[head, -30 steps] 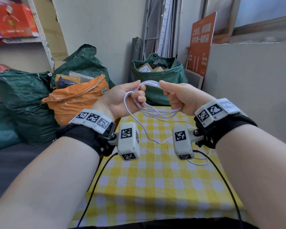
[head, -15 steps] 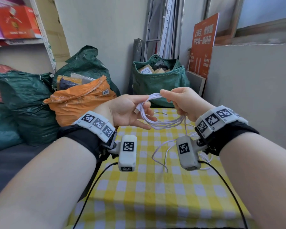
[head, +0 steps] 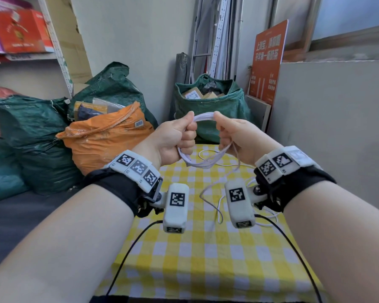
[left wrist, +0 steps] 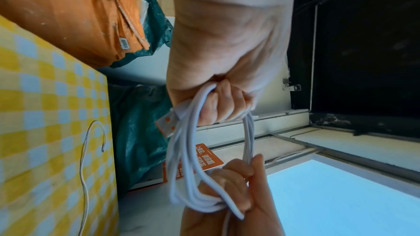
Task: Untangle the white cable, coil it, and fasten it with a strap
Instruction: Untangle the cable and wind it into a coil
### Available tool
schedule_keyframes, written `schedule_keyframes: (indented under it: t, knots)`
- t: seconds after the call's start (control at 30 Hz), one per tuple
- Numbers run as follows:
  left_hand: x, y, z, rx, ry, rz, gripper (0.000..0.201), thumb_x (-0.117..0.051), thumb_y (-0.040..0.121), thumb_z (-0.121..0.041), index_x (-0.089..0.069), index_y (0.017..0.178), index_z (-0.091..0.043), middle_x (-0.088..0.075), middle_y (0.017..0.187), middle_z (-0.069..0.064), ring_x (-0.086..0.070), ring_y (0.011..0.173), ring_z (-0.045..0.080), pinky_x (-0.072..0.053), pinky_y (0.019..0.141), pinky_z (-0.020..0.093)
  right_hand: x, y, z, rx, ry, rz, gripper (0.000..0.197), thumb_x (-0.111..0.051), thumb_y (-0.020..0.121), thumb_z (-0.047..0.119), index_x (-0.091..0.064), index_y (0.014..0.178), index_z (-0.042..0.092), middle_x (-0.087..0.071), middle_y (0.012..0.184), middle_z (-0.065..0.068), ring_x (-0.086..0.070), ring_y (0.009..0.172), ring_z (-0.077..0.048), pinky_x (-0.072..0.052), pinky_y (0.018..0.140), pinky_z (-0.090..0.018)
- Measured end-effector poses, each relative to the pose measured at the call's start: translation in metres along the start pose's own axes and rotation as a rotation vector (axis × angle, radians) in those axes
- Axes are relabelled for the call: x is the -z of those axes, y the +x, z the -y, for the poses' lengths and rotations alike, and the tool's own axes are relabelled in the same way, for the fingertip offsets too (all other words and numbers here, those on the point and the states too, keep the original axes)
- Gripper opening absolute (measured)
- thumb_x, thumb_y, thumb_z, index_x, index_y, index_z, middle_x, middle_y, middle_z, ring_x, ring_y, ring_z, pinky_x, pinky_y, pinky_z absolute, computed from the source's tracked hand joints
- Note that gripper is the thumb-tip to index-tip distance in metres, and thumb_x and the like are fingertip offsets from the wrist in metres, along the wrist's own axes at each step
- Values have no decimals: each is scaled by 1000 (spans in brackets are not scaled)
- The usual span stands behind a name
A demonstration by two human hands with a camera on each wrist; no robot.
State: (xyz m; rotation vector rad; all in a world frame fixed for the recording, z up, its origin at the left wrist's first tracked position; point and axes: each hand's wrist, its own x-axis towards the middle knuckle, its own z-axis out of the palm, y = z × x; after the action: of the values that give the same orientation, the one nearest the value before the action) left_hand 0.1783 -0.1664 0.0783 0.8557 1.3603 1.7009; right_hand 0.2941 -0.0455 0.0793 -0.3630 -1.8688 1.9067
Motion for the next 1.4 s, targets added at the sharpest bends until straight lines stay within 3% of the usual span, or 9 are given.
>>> schedule_keyframes:
  t: [0.13, 0.27, 0.4, 0.57, 0.87, 1.0, 1.1, 1.23, 1.4]
  knots:
    - [2, 1, 4, 1, -145, -16, 44, -32, 101, -42, -34, 64, -20, -23, 41, -9, -21, 33, 6, -24, 37, 18, 1, 0, -3, -87, 334, 55, 36, -43, 99, 37, -48, 72, 15, -31, 44, 8, -38, 36, -7, -50, 47, -21]
    - [8, -5, 5, 121, -79, 100, 47, -30, 101, -36, -44, 60, -17, -37, 51, -4, -38, 43, 10, -40, 49, 21, 2, 0, 0, -107, 281, 28, 39, -36, 102, 35, -43, 69, 15, -24, 43, 10, -18, 32, -4, -20, 32, -15]
    - [9, -9, -6, 202, 119, 152, 32, -36, 97, -28, -57, 81, -9, -51, 64, 2, -49, 53, 15, -49, 58, 26, 0, -2, 2, -80, -38, 46, 36, -38, 101, 30, -41, 68, 16, -24, 45, 9, -16, 33, -6, -17, 33, -15]
    - [-4, -5, -14, 196, 336, 134, 40, -32, 101, -39, -47, 74, -13, -31, 47, -7, -25, 38, 6, -31, 43, 18, -14, -5, 4, 2, -241, 16, 35, -44, 100, 29, -44, 67, 15, -26, 51, 5, -19, 35, -6, -18, 35, -16]
    - [4, 3, -13, 45, -163, -46, 58, -31, 99, -32, -34, 42, -21, -19, 37, -8, -15, 29, 8, -17, 35, 19, -3, -6, -11, -48, 85, -2, 29, -53, 95, 36, -48, 73, 17, -35, 47, 9, -42, 44, -10, -41, 54, -23]
    - [6, 2, -10, 71, -250, -27, 57, -30, 97, -30, -33, 41, -20, -20, 36, -6, -18, 30, 10, -24, 35, 18, -4, -3, -7, -76, 301, -13, 34, -44, 100, 33, -49, 72, 14, -28, 45, 9, -28, 35, -6, -36, 44, -18]
    - [5, -2, -9, 133, -252, 6, 51, -31, 95, -27, -35, 44, -17, -26, 40, -4, -25, 32, 11, -38, 42, 19, -5, -2, -4, -72, 257, -84, 37, -41, 101, 32, -45, 69, 14, -26, 42, 10, -20, 31, -6, -24, 32, -16]
    - [8, -6, -15, 199, 33, 34, 38, -30, 93, -28, -51, 66, -11, -41, 48, -1, -44, 41, 14, -46, 68, 33, -3, -2, 1, -52, 31, -56, 34, -39, 101, 26, -41, 69, 16, -26, 44, 8, -17, 33, -6, -18, 31, -16]
    - [0, -6, -28, 241, 449, 88, 33, -43, 98, -36, -55, 105, -6, -47, 55, -1, -41, 45, 12, -45, 60, 32, -9, -4, 6, -14, -251, 11, 35, -41, 100, 25, -39, 65, 17, -25, 49, 6, -17, 36, -8, -15, 38, -17]
